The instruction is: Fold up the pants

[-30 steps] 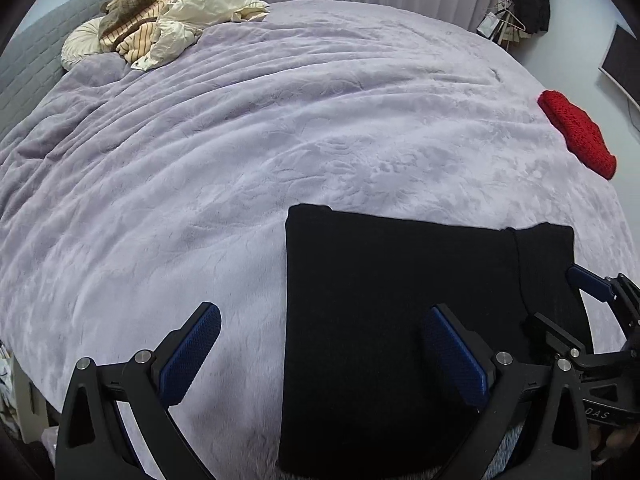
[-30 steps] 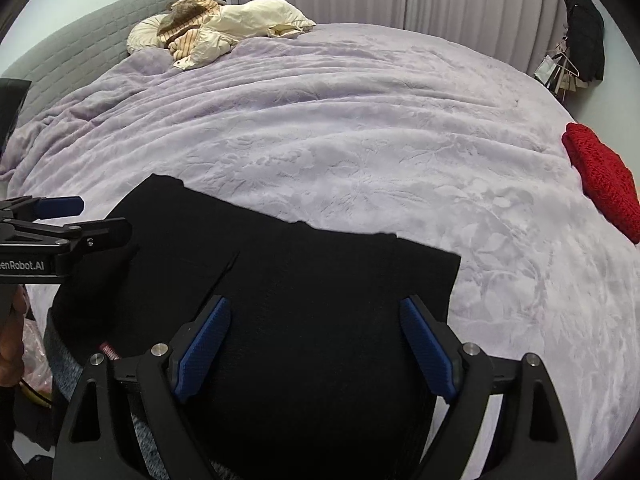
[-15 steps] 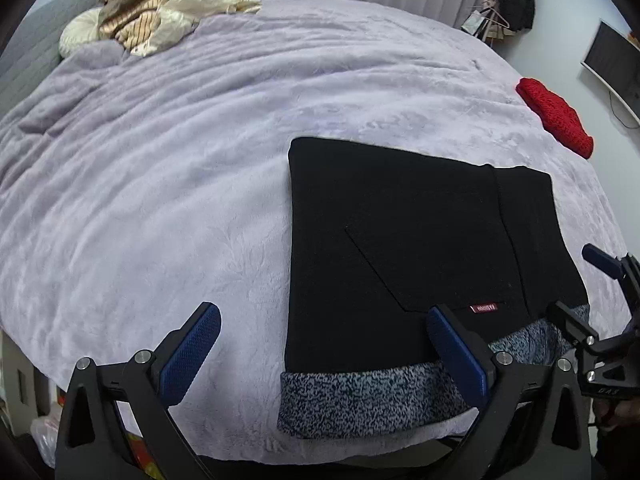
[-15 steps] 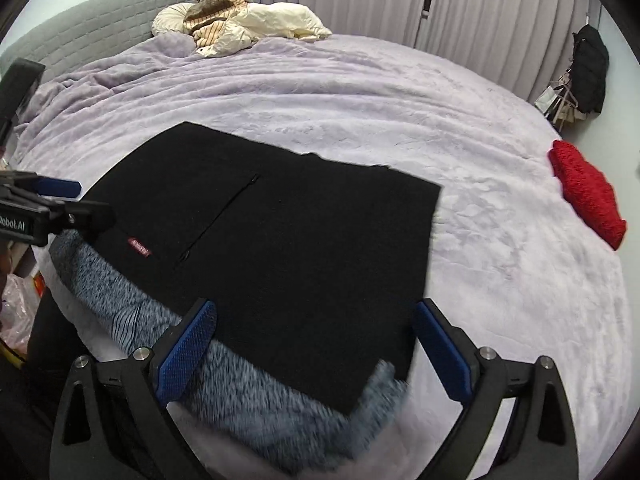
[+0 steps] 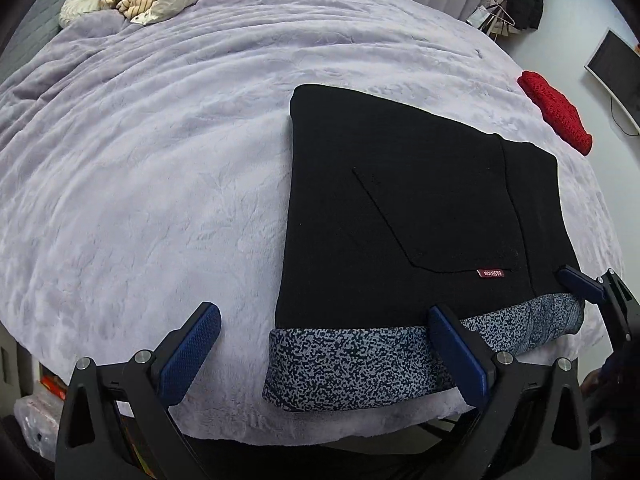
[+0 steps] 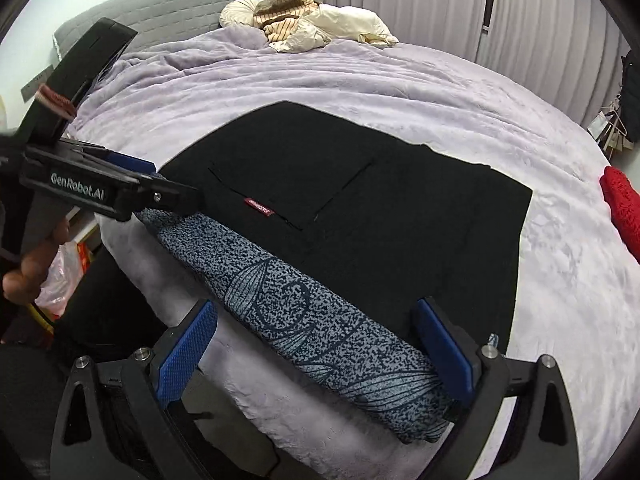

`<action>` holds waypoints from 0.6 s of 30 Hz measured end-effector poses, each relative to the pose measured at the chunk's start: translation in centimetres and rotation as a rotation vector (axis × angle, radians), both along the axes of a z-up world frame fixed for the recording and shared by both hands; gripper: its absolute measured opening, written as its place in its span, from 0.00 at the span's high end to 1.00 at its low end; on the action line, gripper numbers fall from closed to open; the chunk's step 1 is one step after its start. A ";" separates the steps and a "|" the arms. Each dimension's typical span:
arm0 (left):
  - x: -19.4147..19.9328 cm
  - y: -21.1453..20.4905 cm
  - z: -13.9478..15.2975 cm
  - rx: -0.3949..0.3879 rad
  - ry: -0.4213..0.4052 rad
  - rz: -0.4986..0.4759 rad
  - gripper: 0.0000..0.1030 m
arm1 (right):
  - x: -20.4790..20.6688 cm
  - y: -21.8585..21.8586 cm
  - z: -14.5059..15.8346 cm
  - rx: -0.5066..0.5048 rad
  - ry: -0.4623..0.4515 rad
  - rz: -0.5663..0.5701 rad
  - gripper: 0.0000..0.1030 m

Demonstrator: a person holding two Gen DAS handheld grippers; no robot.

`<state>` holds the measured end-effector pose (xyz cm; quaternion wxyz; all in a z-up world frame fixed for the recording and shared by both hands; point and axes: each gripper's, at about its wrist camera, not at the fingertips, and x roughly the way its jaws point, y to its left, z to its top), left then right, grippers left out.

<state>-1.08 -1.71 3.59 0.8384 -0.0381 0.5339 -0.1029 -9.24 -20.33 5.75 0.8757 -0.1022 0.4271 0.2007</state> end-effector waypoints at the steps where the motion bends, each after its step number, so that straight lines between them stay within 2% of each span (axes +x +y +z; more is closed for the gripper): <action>1: -0.1 -0.1 0.2 0.011 -0.005 -0.001 0.00 | -0.1 0.1 0.2 0.004 -0.002 0.001 0.04; 3: -0.5 -0.4 1.2 0.042 -0.027 0.002 0.00 | -0.2 0.1 0.7 0.010 0.005 -0.002 0.04; 7: -0.9 -0.7 3.3 0.101 -0.134 0.014 0.00 | -0.1 -0.5 2.3 0.066 -0.007 -0.012 0.03; 8: -0.4 -0.6 2.8 0.140 -0.118 0.039 0.00 | 0.2 -0.5 2.4 0.059 -0.015 -0.024 0.03; 9: 0.1 -0.5 1.8 0.142 -0.072 0.042 0.00 | 0.6 -0.5 2.1 0.046 -0.016 -0.041 0.03; 12: 0.4 1.1 0.5 0.015 -0.004 0.067 0.00 | 2.2 -0.1 0.1 -0.025 0.050 -0.079 0.04; 13: 0.3 1.6 0.7 -0.010 -0.001 0.063 0.00 | 2.1 0.2 -0.1 -0.050 0.035 -0.072 0.04; 16: -0.3 3.0 2.0 -0.047 -0.040 0.079 0.00 | 1.8 0.9 0.2 -0.093 0.016 -0.052 0.03; 18: -0.2 3.8 2.5 -0.027 -0.053 0.098 0.00 | 1.9 0.5 0.7 -0.052 0.018 -0.060 0.03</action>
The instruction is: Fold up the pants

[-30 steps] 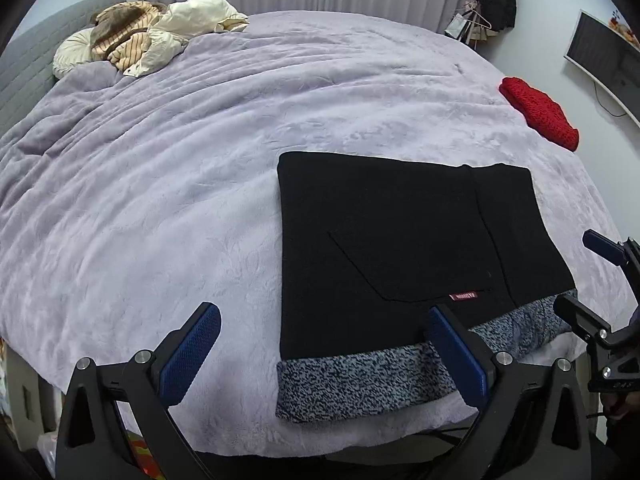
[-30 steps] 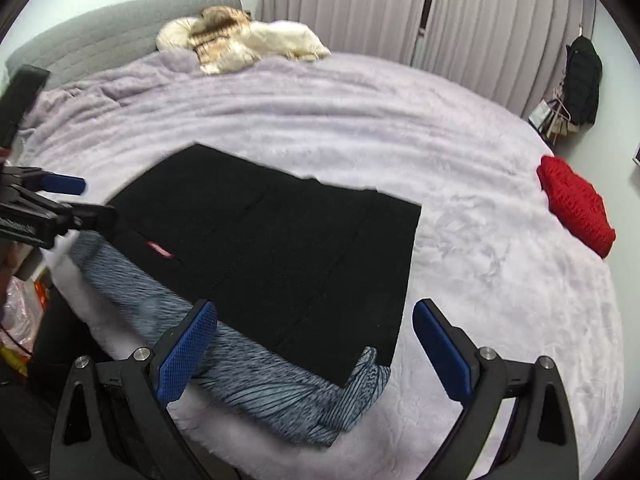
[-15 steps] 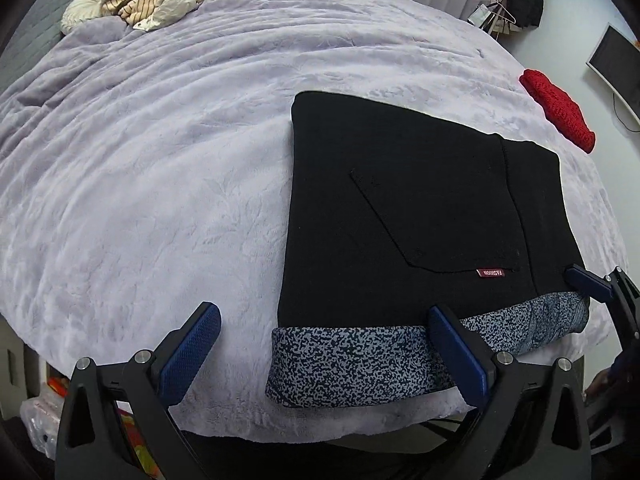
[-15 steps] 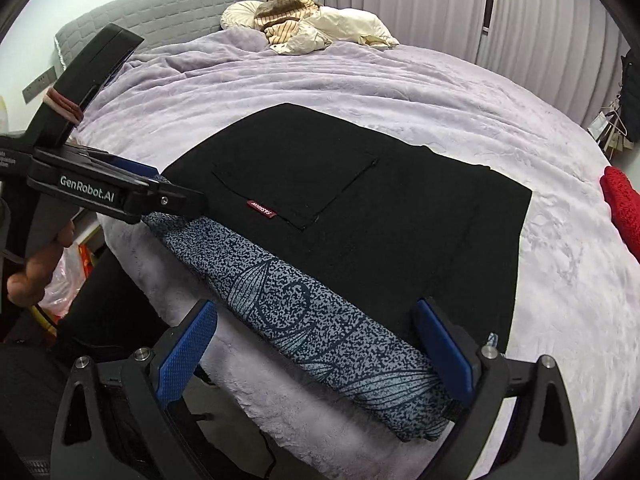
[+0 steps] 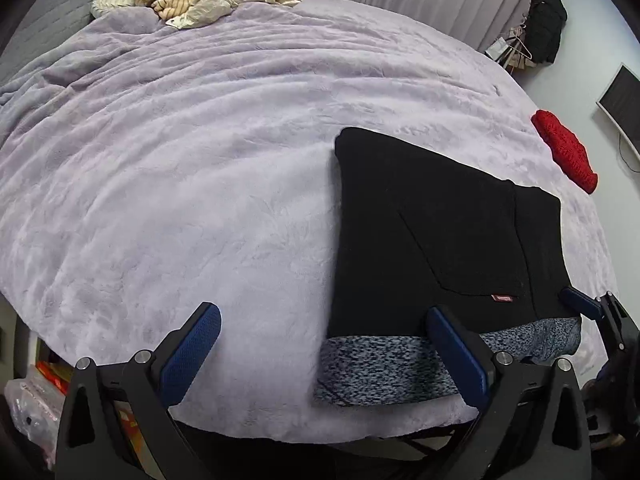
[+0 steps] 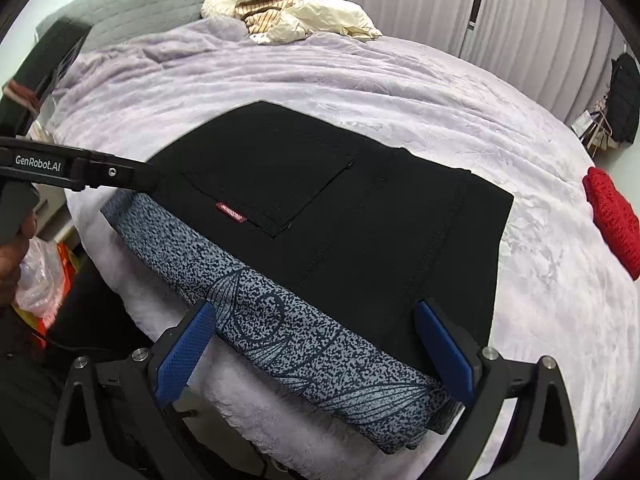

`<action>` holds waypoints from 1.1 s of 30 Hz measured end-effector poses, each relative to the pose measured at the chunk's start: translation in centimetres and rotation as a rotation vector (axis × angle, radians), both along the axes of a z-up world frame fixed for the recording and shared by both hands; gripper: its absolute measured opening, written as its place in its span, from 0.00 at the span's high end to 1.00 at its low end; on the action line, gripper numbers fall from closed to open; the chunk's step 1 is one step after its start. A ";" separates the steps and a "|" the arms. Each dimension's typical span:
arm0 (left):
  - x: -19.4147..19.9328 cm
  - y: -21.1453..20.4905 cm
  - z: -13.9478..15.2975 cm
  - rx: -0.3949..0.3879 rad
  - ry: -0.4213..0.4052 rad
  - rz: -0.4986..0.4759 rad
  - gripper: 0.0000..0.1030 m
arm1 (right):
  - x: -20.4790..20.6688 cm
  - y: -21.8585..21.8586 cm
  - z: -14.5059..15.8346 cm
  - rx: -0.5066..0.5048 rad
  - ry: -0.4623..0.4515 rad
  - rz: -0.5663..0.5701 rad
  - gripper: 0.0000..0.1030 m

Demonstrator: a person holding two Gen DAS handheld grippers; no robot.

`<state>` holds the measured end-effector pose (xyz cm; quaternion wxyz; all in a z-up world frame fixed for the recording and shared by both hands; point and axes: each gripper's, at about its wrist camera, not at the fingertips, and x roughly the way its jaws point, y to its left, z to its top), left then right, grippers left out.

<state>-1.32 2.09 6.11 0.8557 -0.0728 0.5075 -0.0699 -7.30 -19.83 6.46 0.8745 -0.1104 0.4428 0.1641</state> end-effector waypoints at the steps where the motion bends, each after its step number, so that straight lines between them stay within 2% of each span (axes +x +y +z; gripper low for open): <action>1: -0.1 0.3 -0.1 -0.004 0.007 0.001 0.00 | 0.1 -0.2 0.1 0.016 0.003 -0.008 0.03; 3: -0.7 0.8 -0.4 -0.077 0.024 -0.036 0.00 | 0.4 -0.8 0.1 0.033 0.009 -0.024 0.03; 5: -1.5 0.4 -0.8 -0.095 0.032 -0.074 0.00 | 0.5 -0.8 0.0 0.033 0.006 -0.021 0.03; 6: -1.8 -0.2 -0.9 -0.069 0.024 -0.101 0.00 | 0.1 -0.7 -0.2 0.026 0.000 -0.018 0.03; 8: -2.3 -1.7 -1.4 0.048 0.001 -0.138 0.00 | -0.1 -0.2 -0.3 0.006 -0.003 -0.003 0.02; 10: -2.6 -2.1 -2.0 0.102 0.002 -0.167 0.00 | -0.1 0.2 -0.5 -0.023 -0.009 0.001 0.02; 11: -2.5 -1.8 -2.4 0.106 0.010 -0.157 0.00 | 0.0 0.2 -0.5 -0.030 -0.010 0.001 0.01; 13: -2.1 -0.7 -2.8 0.038 0.037 -0.140 0.00 | 0.0 0.0 -0.6 -0.035 -0.012 0.005 0.01; 15: -3.0 -0.5 -2.4 0.019 0.028 -0.192 0.00 | -0.2 0.0 -0.5 -0.039 -0.013 0.005 0.01; 16: -3.5 -1.0 -2.1 0.052 0.012 -0.241 0.00 | -0.2 -0.1 -0.5 -0.037 -0.012 0.004 0.01; 18: -4.1 -2.3 -1.8 0.178 -0.038 -0.269 0.00 | -0.1 -0.1 -0.5 -0.032 -0.010 0.000 0.01; 19: -3.8 -2.6 -1.9 0.193 -0.038 -0.262 0.00 | 0.1 -0.1 -0.5 -0.030 -0.009 -0.001 0.01; 25: -1.2 0.3 -3.5 0.020 0.050 -0.118 0.00 | 0.2 0.0 -0.6 -0.033 -0.010 -0.003 0.01; 28: -0.9 2.4 -4.4 0.067 0.075 -0.022 0.00 | 0.0 -0.3 -0.5 -0.033 -0.010 -0.010 0.01; 29: -0.7 3.3 -4.7 0.022 0.097 -0.006 0.00 | 0.2 -0.3 -0.6 -0.029 -0.007 -0.017 0.01; 31: -1.0 3.8 -4.6 -0.025 0.108 -0.004 0.00 | 0.3 -0.3 -0.5 -0.022 -0.002 -0.025 0.01; 33: -1.6 2.8 -3.5 0.005 0.089 -0.090 0.00 | 0.3 0.0 -0.3 -0.035 0.005 -0.023 0.01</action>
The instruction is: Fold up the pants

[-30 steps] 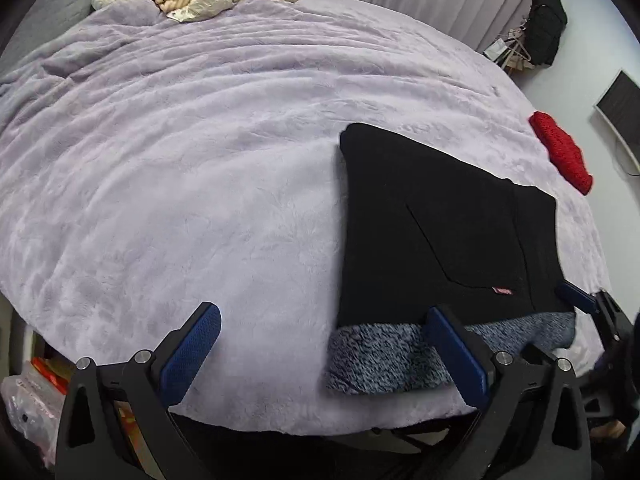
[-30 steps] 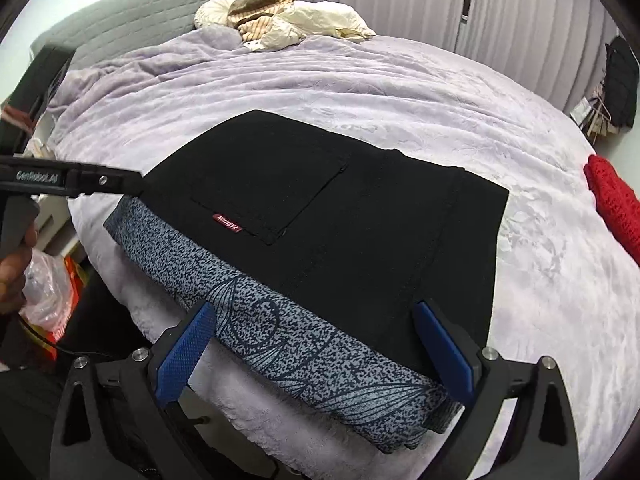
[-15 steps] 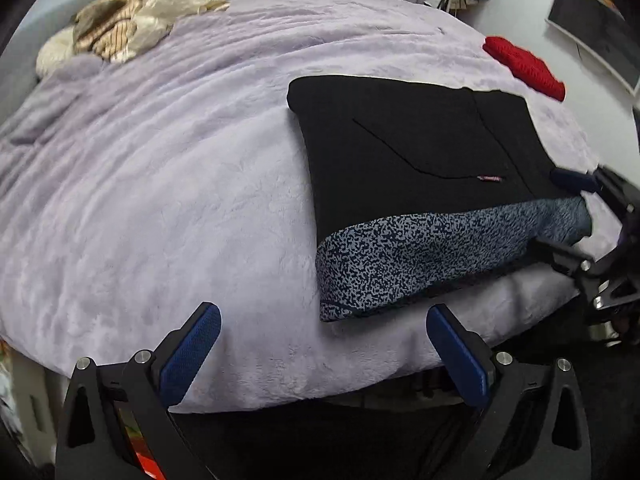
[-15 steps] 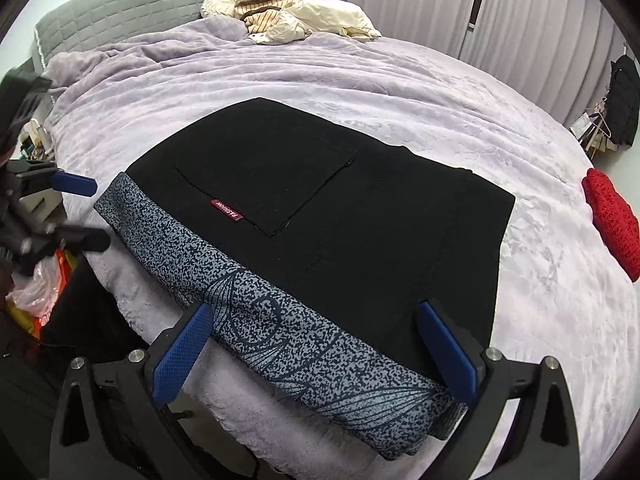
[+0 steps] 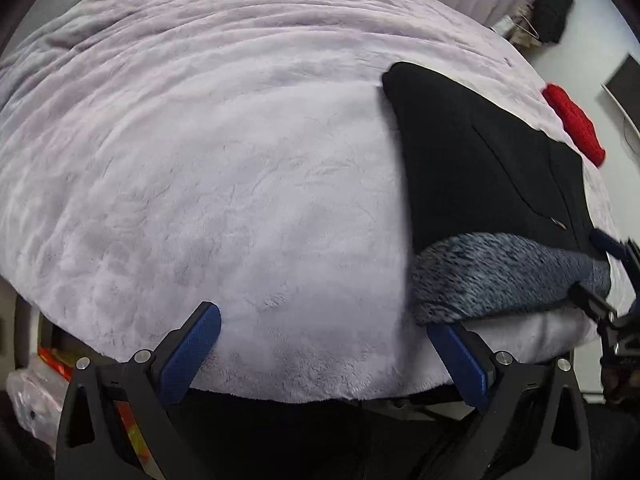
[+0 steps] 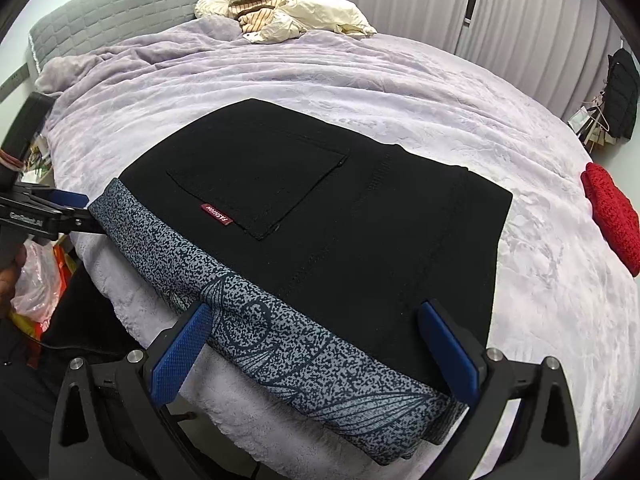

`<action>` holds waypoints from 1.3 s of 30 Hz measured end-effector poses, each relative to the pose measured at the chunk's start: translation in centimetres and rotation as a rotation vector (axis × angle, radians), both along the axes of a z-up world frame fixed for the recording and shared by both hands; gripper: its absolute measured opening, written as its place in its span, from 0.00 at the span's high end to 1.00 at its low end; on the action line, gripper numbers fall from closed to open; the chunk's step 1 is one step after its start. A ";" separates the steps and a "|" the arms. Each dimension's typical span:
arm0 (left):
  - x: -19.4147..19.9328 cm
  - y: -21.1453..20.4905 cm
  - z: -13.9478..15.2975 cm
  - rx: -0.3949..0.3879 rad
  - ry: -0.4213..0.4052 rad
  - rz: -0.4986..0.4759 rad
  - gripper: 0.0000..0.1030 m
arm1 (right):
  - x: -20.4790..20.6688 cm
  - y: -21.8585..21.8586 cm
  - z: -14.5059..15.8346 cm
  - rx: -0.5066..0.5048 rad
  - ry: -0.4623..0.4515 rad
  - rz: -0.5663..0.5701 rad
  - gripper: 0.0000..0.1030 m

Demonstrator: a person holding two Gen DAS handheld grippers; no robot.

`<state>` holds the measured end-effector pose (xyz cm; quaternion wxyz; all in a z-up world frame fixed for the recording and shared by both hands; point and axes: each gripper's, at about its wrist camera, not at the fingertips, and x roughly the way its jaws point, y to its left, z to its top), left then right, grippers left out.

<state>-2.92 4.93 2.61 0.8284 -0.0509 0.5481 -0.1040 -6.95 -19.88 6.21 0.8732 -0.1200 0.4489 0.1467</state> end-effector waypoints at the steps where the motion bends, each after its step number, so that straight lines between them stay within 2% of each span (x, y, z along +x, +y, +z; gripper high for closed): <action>1: -0.5 -0.7 0.7 -0.003 -0.010 -0.070 0.00 | 0.0 0.0 0.3 0.002 0.002 0.001 0.00; 2: -1.3 -1.5 1.8 -0.017 -0.024 -0.157 0.00 | 0.0 0.0 0.7 0.014 0.003 0.000 0.00; 4: -2.1 -2.6 4.1 -0.029 -0.079 -0.266 0.00 | 0.1 -0.6 1.8 0.060 -0.005 0.001 0.00; 7: -1.0 -3.3 7.9 -0.069 -0.190 -0.324 0.00 | 0.6 -1.5 2.8 0.121 -0.017 -0.013 0.00; 9: 3.2 -3.2 8.6 -0.087 -0.191 -0.260 0.00 | 1.3 -1.6 2.6 0.135 -0.014 -0.023 0.00; 11: 8.9 -2.7 7.7 -0.098 -0.133 -0.166 0.00 | 2.7 -1.6 1.3 0.130 0.017 -0.038 0.00; 13: 13.4 -2.8 6.1 -0.040 -0.099 -0.064 0.00 | 3.8 -1.4 0.0 0.131 0.055 -0.064 0.01; 16: 19.0 -3.0 3.1 0.051 -0.039 0.005 0.00 | 3.7 -1.1 -0.3 0.117 0.030 -0.066 0.00; 19: 20.8 -3.2 0.6 0.134 0.016 0.051 0.00 | 3.8 -1.2 -0.4 0.119 0.031 -0.064 0.00; 24: 20.2 -2.3 -0.8 0.101 0.046 0.072 0.00 | 3.4 -1.3 -0.6 0.116 0.017 -0.062 0.00; 26: 19.1 -1.9 0.4 0.085 0.037 0.088 0.00 | 3.6 -1.1 -0.5 0.107 0.021 -0.060 0.00; 29: 16.1 -1.7 3.4 -0.043 -0.038 0.060 0.00 | 4.0 -1.1 0.6 0.110 0.032 -0.068 0.00; 30: 15.4 -2.0 3.9 -0.033 -0.055 0.047 0.00 | 4.1 -1.2 1.0 0.120 0.022 -0.067 0.00; 33: 14.4 -3.5 2.9 0.138 -0.039 0.040 0.00 | 5.7 -1.2 1.8 0.124 0.002 -0.058 0.00; 34: 14.4 -3.4 2.3 0.154 -0.037 0.044 0.00 | 6.4 -1.1 1.6 0.110 0.004 -0.060 0.00; 37: 13.7 -2.5 0.7 0.127 0.002 0.073 0.00 | 9.0 -0.3 -0.3 0.055 0.084 -0.091 0.00; 39: 12.4 -2.0 0.4 0.085 0.010 0.090 0.00 | 8.6 0.1 -0.1 0.045 0.067 -0.089 0.00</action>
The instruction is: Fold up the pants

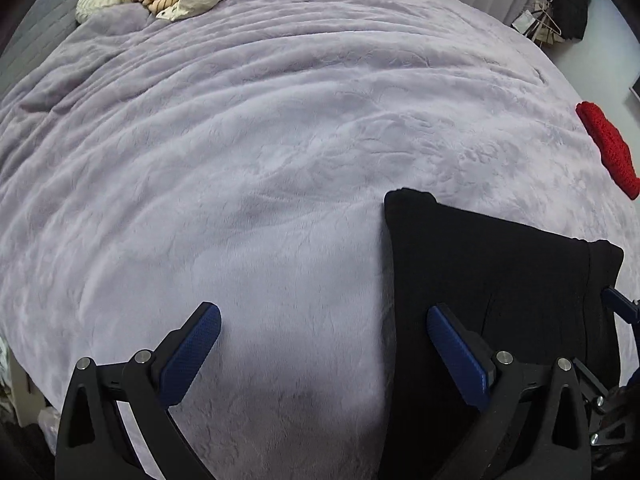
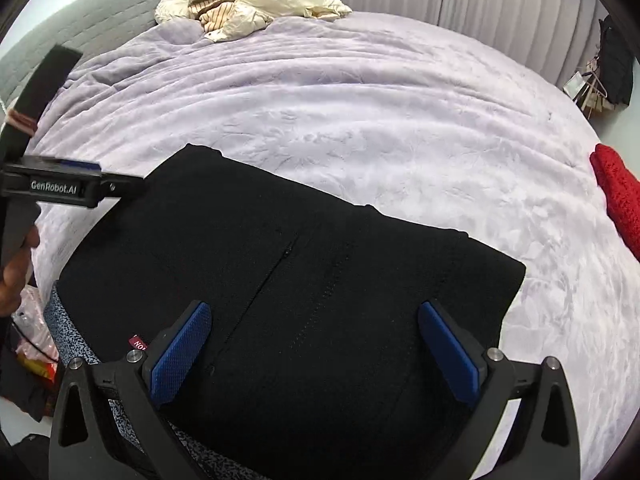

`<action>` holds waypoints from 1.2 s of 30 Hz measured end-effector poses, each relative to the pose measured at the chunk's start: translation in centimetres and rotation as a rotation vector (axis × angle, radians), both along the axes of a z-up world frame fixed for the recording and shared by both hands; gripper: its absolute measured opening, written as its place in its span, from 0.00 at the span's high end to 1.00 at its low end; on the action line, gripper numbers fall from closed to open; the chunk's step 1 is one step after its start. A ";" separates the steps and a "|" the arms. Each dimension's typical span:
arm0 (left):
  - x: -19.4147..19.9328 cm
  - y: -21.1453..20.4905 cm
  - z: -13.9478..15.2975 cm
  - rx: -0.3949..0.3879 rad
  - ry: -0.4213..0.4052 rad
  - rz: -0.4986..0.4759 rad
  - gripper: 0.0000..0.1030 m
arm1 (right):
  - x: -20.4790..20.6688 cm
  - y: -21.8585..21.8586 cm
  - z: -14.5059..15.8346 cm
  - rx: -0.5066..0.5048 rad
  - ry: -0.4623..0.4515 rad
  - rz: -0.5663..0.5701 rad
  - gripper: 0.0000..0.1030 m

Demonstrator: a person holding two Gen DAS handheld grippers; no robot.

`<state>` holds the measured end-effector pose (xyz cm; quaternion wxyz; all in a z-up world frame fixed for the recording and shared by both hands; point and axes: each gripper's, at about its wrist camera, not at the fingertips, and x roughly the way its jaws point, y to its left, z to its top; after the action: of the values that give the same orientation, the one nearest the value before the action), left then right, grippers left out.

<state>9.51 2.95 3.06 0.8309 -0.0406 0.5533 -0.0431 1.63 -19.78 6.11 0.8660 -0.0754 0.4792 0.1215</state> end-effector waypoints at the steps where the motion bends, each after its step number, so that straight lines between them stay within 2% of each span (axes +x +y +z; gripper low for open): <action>1: -0.8 0.0 -0.1 -0.004 0.003 -0.001 0.00 | -0.5 0.1 0.1 -0.004 -0.005 0.014 0.00; 6: -4.4 -0.5 -0.2 -0.012 0.000 -0.026 0.00 | -3.8 -1.5 -0.3 0.041 0.007 0.013 0.01; 15: -7.4 -0.5 0.3 -0.018 0.002 -0.026 0.00 | -7.8 -1.5 -0.3 -0.063 -0.026 0.034 0.01; 19: -7.8 -0.4 2.0 -0.029 -0.015 -0.041 0.00 | -8.9 -1.4 0.7 -0.107 -0.046 0.057 0.00; 21: -7.9 -1.1 3.5 -0.095 -0.047 -0.096 0.00 | -9.2 -3.1 1.8 -0.060 -0.081 -0.009 0.00; 22: -7.8 -1.7 4.0 -0.115 -0.059 -0.122 0.00 | -9.0 -4.3 2.5 0.006 -0.087 -0.058 0.00; 24: -7.4 -3.2 4.5 -0.097 -0.072 -0.162 0.00 | -8.6 -6.7 2.8 0.118 -0.075 -0.131 0.00; 26: -6.8 -4.7 4.4 -0.060 -0.074 -0.188 0.00 | -8.0 -8.4 2.4 0.182 -0.035 -0.181 0.00; 29: -6.0 -6.2 3.4 -0.063 -0.045 -0.214 0.00 | -7.5 -10.4 1.2 0.212 0.024 -0.253 0.00; 33: -5.0 -7.5 1.6 -0.069 -0.003 -0.233 0.00 | -7.1 -11.7 0.0 0.250 0.055 -0.287 0.00; 34: -4.8 -7.6 1.1 -0.080 0.005 -0.238 0.00 | -6.8 -11.9 -0.2 0.258 0.064 -0.284 0.00; 36: -4.1 -7.4 -0.1 -0.151 0.044 -0.236 0.00 | -5.5 -11.8 -1.4 0.292 0.100 -0.257 0.00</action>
<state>5.44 -4.49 2.91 0.8024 -0.0384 0.5674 -0.1811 -3.90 -31.56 4.71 0.8513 0.1188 0.5045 0.0817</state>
